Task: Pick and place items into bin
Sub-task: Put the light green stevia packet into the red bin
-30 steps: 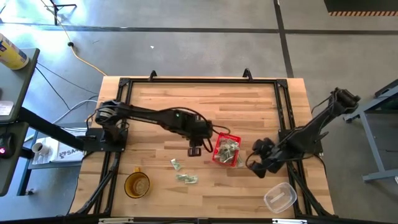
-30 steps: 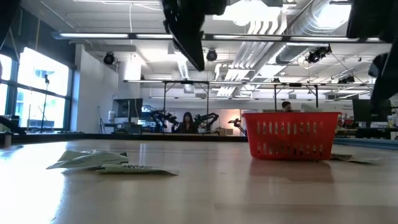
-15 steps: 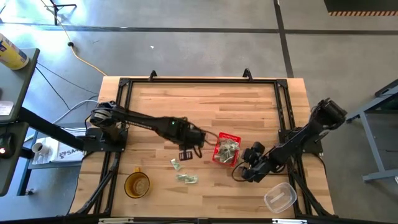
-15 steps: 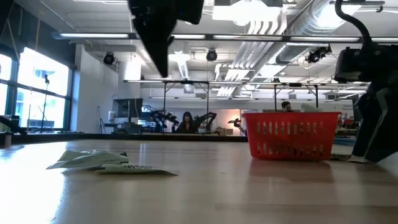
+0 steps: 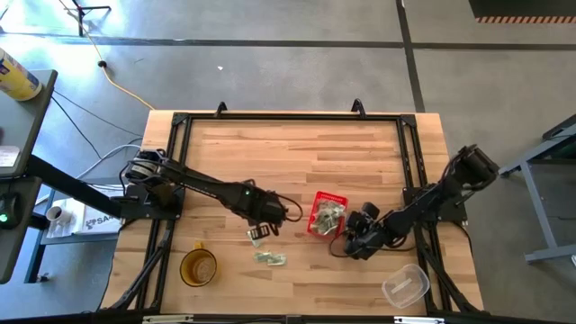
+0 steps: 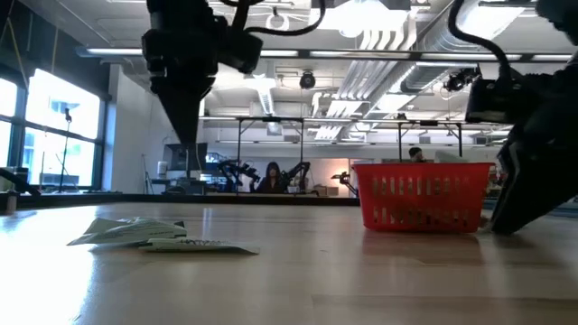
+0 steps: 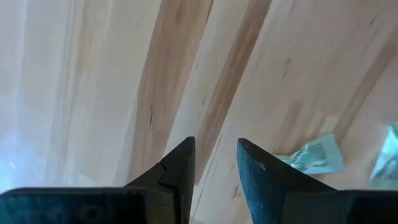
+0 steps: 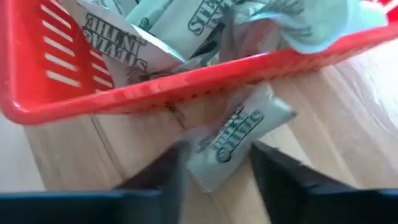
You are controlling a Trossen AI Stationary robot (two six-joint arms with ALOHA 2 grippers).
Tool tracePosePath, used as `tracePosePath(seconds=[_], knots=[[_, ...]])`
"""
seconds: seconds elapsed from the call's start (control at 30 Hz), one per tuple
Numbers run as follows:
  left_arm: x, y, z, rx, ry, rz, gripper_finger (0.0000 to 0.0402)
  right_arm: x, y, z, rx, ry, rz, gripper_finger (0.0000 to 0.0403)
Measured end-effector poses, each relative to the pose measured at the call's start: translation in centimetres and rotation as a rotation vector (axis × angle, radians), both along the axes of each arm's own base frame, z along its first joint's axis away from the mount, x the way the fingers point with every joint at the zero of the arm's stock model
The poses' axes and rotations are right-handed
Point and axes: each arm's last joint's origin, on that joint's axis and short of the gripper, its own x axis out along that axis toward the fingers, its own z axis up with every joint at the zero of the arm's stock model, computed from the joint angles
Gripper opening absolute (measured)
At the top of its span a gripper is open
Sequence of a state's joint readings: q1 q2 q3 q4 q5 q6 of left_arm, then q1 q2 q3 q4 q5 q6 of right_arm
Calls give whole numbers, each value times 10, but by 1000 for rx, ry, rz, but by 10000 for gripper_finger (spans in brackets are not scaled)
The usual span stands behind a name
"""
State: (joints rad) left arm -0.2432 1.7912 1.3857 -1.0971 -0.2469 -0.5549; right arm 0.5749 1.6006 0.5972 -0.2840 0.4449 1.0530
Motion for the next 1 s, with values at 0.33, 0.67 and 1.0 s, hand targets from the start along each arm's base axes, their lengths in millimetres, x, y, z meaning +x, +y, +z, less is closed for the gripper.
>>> tracePosePath(seconds=[0.33,0.67,1.0], knots=[[-15,4,-27,9,86,45,152,-11,-18,23,79,58,-71,15],[-23,2,-46,-119,-15,102,151,-13,-44,85,163,-229,-44,5],[-20,2,-44,-140,-65,116,150,24,-69,65,220,-209,35,10]])
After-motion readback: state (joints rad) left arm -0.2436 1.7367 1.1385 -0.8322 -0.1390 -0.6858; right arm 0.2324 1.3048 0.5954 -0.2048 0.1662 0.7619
